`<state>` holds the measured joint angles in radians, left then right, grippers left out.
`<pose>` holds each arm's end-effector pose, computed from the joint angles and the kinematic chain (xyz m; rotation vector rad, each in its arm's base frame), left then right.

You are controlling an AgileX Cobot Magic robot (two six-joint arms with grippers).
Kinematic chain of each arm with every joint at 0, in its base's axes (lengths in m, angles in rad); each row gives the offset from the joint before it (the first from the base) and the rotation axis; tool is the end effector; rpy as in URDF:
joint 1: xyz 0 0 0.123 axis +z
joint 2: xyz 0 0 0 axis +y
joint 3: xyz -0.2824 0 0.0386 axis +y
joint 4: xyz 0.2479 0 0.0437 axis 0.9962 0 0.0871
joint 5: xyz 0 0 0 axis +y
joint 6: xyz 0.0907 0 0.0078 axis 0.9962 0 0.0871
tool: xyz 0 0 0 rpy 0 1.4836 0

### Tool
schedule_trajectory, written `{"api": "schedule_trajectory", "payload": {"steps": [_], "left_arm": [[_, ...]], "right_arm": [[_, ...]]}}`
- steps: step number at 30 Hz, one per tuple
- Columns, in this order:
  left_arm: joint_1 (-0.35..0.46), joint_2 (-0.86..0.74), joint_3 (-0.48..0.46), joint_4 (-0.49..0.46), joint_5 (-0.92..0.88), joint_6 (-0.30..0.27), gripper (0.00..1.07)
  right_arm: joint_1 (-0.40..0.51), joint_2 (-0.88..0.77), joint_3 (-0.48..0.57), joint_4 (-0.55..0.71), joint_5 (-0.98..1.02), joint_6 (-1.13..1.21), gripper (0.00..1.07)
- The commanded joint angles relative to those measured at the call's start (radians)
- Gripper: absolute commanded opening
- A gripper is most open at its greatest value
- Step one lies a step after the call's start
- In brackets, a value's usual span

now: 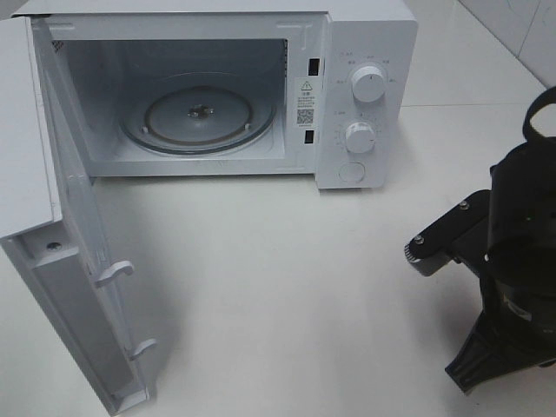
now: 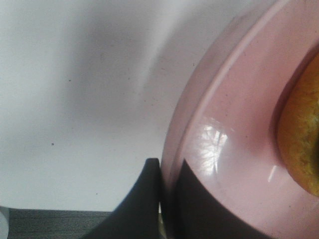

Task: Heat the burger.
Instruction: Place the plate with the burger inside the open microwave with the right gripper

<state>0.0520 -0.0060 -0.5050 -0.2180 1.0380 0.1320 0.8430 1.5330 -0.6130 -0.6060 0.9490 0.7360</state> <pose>-0.0056 -0.0173 0.2819 0.0882 1.9929 -0.1410 0.1668 0.1238 0.1558 -0.7410 2.7908 -0.6799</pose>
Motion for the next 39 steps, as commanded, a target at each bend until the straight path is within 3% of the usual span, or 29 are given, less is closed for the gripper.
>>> {"api": "schedule_trajectory", "payload": {"steps": [1,25,32,39], "left_arm": [[0.002,-0.020,0.000,-0.008,-0.006,-0.006,1.00],[0.002,-0.020,0.000,-0.008,-0.006,-0.006,1.00],[0.002,-0.020,0.000,-0.008,-0.006,-0.006,1.00],[0.002,-0.020,0.000,-0.008,-0.006,-0.006,1.00]], "right_arm": [[0.037,-0.008,0.005,-0.044,0.054,0.013,0.00],[0.407,-0.008,0.005,-0.040,0.082,0.032,0.00],[0.473,-0.008,0.005,-0.042,0.074,-0.049,0.00],[0.478,-0.008,0.005,-0.060,0.039,-0.118,0.00]]}}
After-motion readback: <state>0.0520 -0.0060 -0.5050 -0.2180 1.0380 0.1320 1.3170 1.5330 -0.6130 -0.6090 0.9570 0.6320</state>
